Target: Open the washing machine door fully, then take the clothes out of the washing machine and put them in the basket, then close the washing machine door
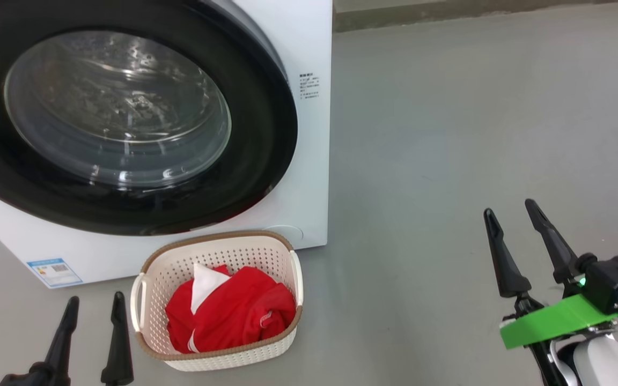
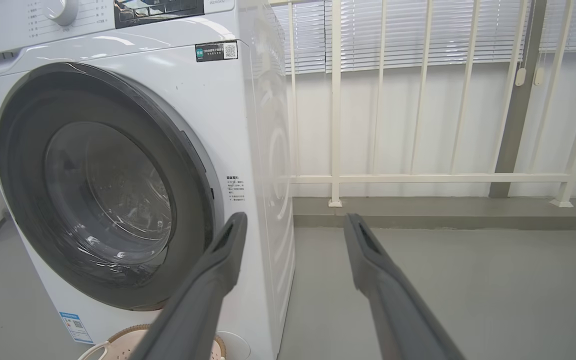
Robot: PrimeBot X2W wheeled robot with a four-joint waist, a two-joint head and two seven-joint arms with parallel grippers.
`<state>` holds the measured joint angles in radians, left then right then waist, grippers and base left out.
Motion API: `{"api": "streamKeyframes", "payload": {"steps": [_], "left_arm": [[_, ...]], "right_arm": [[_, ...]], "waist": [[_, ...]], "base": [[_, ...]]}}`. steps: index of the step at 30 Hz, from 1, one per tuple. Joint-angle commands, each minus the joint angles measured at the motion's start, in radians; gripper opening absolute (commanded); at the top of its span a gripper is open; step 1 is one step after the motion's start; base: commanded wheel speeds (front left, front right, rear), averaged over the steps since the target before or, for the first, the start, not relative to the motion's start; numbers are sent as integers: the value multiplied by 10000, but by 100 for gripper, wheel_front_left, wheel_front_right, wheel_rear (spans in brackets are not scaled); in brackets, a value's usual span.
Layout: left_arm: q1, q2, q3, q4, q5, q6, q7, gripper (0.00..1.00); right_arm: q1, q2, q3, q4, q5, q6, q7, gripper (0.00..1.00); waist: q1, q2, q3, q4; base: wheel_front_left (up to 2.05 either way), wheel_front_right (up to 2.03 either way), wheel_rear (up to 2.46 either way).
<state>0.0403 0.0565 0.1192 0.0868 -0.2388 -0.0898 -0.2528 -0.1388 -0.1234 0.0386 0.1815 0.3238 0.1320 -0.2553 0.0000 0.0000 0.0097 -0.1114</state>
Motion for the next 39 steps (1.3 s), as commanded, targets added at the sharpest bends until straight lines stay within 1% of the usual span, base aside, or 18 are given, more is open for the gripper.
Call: {"api": "streamKeyframes", "payload": {"steps": [1, 8, 12, 31, 32, 39], "left_arm": [[-125, 156, 395, -183, -29, -45, -90, 100], [198, 90, 540, -116, -74, -44, -90, 100], [333, 75, 507, -93, 18, -79, -90, 100], [484, 16, 496, 10, 154, -181, -90, 100], [658, -73, 161, 242, 65, -157, 0, 0], [700, -349, 80, 1044, 3, -161, 101, 0]], "right_arm": [[27, -113, 118, -393, 86, -13, -65, 100], [857, -32, -331, -811, 47, -13, -65, 100], [1112, -61, -311, -841, 8, -13, -65, 100], [1235, -6, -246, -820, -55, -13, -65, 100], [1361, 81, -500, -550, -4, -2, 0, 0], [1772, 359, -487, 250, 87, -2, 39, 0]], "waist": [[0, 0, -91, -21], [0, 0, -400, -41], [0, 0, -527, -72], [0, 0, -708, -76], [0, 0, -710, -76], [0, 0, -717, -70]], "base": [[0, 0, 0], [0, 0, 0], [0, 0, 0], [0, 0, 0], [0, 0, 0], [0, 0, 0]]}}
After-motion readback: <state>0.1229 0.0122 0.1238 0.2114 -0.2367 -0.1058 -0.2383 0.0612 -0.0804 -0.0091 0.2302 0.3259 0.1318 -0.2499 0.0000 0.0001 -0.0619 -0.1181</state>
